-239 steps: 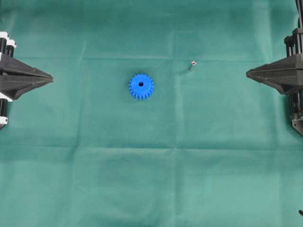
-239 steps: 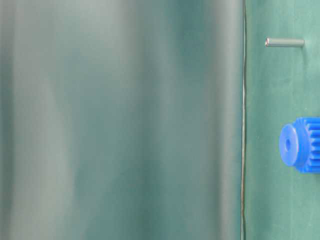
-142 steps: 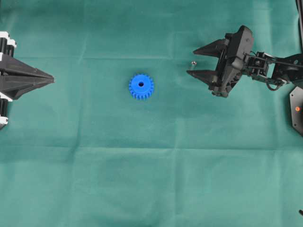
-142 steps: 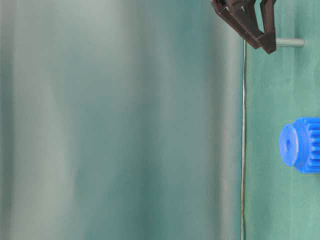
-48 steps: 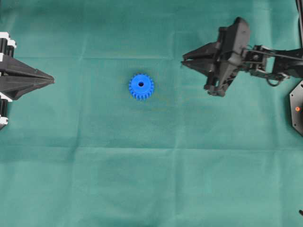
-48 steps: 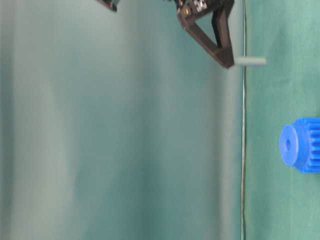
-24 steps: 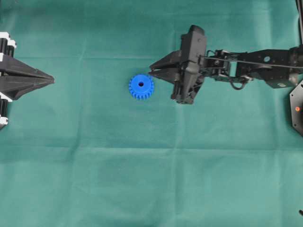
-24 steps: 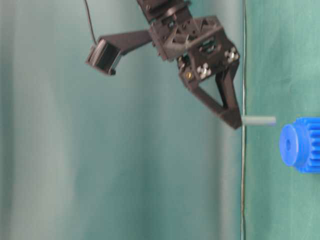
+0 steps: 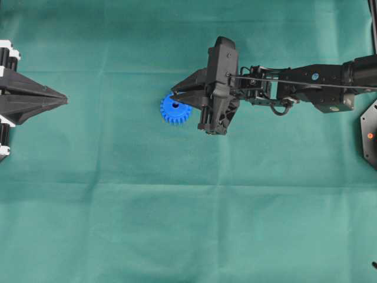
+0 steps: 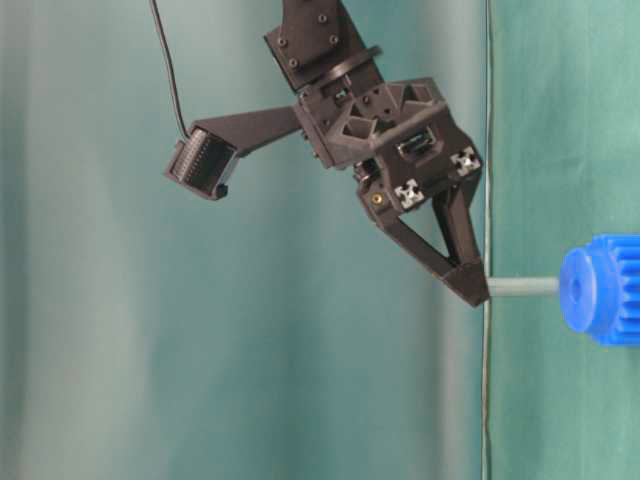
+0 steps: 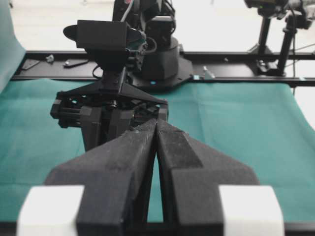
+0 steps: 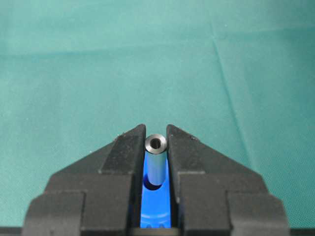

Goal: Insert the shaft placed at a random location into the center hole of the small gear at another random location.
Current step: 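Carry the shaft left and position it above the blue gear's center hole, then align the shaft tip with the gear hole using the right gripper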

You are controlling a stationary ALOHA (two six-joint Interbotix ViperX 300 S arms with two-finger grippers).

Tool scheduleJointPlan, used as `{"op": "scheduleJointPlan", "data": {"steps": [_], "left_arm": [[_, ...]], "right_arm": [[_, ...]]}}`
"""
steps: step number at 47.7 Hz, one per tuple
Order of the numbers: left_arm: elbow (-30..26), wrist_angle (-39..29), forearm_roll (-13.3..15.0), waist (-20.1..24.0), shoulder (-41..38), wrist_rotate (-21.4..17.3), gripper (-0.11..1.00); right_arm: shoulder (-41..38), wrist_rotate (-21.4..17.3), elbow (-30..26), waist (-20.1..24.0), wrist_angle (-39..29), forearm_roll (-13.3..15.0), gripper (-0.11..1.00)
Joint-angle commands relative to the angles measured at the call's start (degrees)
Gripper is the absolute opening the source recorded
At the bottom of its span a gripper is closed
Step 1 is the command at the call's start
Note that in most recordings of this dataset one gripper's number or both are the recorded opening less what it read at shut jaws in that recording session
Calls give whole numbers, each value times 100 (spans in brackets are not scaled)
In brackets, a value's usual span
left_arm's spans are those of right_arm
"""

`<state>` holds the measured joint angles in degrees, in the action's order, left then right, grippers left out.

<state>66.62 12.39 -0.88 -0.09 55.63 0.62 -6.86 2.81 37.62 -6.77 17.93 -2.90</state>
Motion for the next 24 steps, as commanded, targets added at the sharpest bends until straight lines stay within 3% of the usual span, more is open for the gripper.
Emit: {"op": "scheduleJointPlan", "data": {"steps": [1,24], "left_arm": [[-105,35,-18,-9,-18,9,0],[-105,44,-18,-9,-18,9,0]], "right_arm": [[70,62,-167,26,-9,0,13],[-26,79,-167,26,-35,0,13]]}}
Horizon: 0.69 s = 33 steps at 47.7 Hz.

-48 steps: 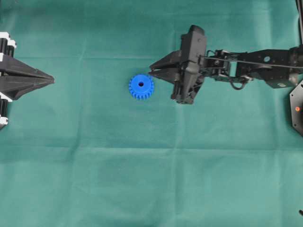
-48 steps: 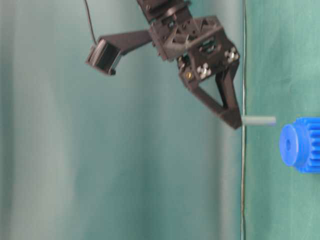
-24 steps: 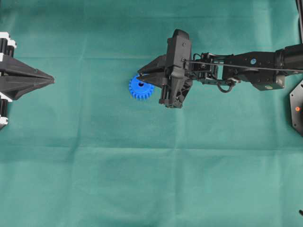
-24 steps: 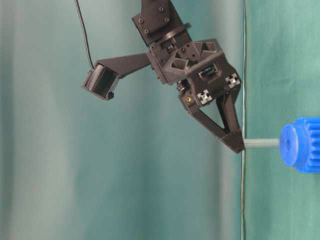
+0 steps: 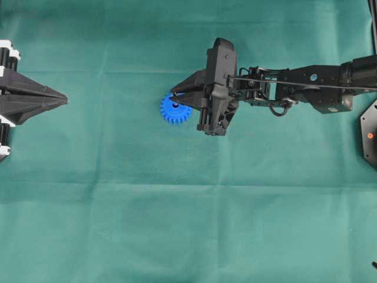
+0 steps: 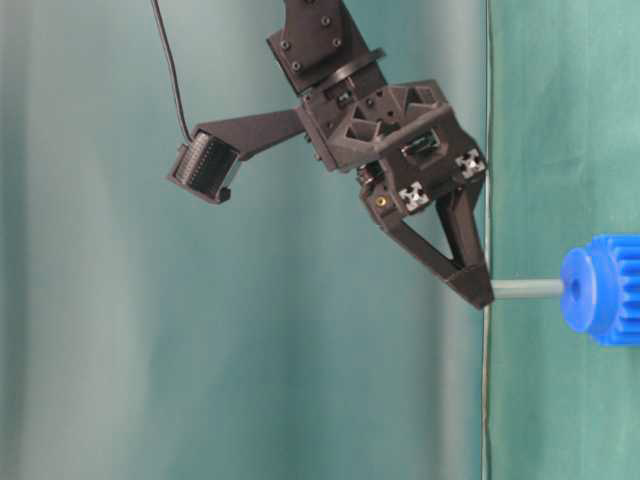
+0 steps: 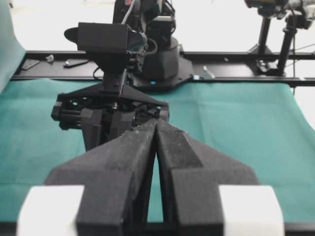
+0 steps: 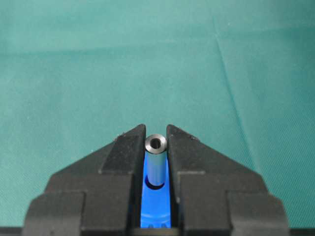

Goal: Insert the shaft placed at a random location into the center hole of the small gear at another random location.
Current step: 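Align the shaft tip with the gear hole using the right gripper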

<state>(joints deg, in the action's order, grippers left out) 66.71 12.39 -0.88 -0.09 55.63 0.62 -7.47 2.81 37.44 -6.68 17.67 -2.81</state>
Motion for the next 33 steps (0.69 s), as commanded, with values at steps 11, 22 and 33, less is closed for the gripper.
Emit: {"op": "scheduleJointPlan", "data": {"steps": [11,22,33], "left_arm": [[-105,35,-18,-9,-26,9,0],[-105,35,-18,-9,-18,0,0],[-105,35,-18,-9,-18,0,0]], "right_arm": [[-35,79,-149,18,-9,-9,13],[-35,79,-158,18,0,-9,13],[0,88,-255,18,-35,9,13]]}}
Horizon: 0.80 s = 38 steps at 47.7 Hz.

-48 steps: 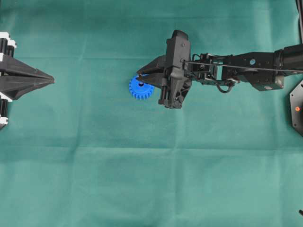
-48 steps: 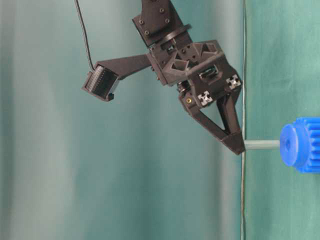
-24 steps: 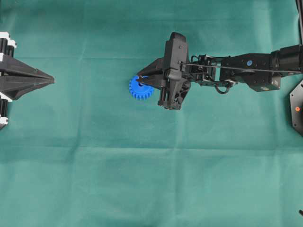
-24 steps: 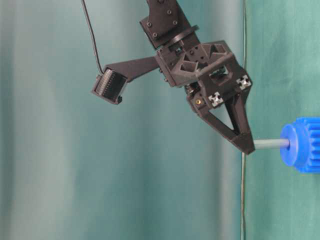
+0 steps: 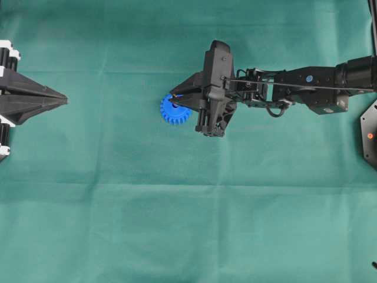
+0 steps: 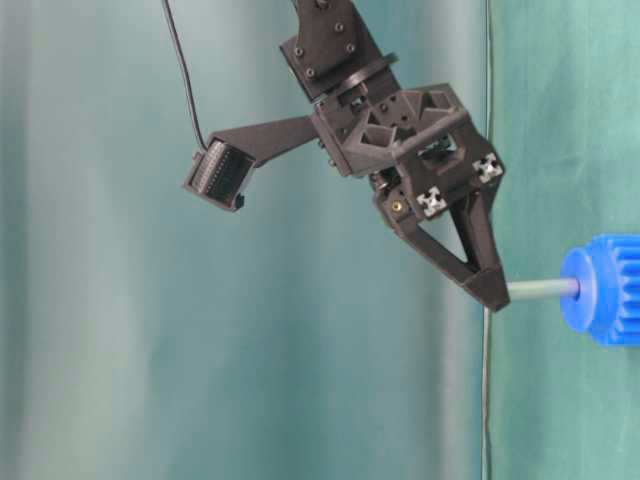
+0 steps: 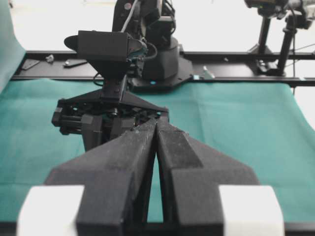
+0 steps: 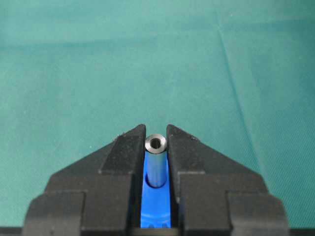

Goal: Insert the shaft placed at a random location into the center hole of the small gear at another random location.
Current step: 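Align the shaft tip with the gear hole using the right gripper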

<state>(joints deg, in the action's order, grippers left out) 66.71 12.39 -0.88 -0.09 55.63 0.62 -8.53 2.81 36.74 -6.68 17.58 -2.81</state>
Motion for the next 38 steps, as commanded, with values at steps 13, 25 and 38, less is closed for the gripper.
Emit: {"op": "scheduleJointPlan", "data": {"steps": [13,25,38], "left_arm": [[-114,35,-18,-9,-18,9,0],[-114,35,-9,-9,-18,0,0],[-114,35,-18,-9,-18,0,0]], "right_arm": [[246,114,-281,18,-229,88,13],[229,114,-272,18,-220,88,13],[26,114,-246,18,-158,88,13]]}}
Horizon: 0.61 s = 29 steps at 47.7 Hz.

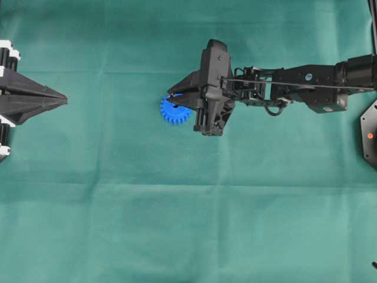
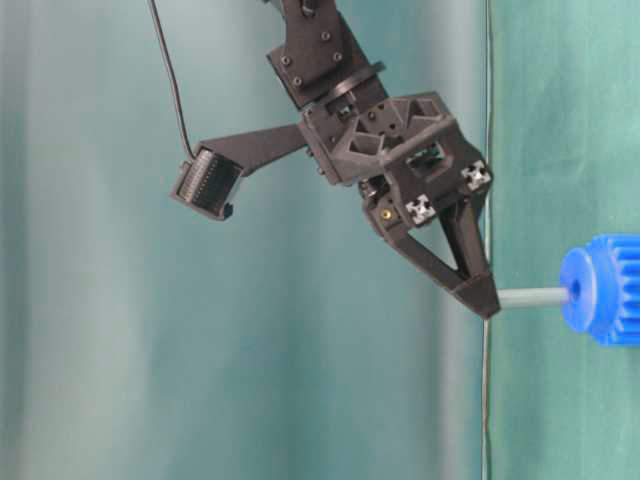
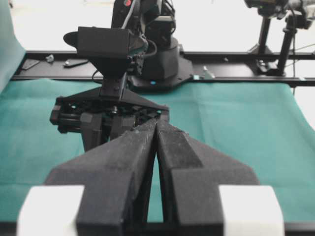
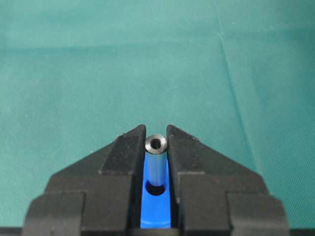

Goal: Insert the shaft placed at a random location into the center hole of the small gear at another random location.
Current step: 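Align the shaft tip with the gear hole using the right gripper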

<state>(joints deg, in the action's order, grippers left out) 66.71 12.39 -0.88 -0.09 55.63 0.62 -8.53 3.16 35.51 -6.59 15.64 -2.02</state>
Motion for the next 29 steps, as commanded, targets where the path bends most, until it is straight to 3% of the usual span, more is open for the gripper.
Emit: {"op": "scheduleJointPlan", "data": {"steps": [1,29], "left_arm": [[-114,35,-18,-9,-18,9,0],[-114,35,-18,-9,-18,0,0]], "right_arm": [[18,79,-114,9,53,9,13],[53,70,-105,9,79,9,13]]}}
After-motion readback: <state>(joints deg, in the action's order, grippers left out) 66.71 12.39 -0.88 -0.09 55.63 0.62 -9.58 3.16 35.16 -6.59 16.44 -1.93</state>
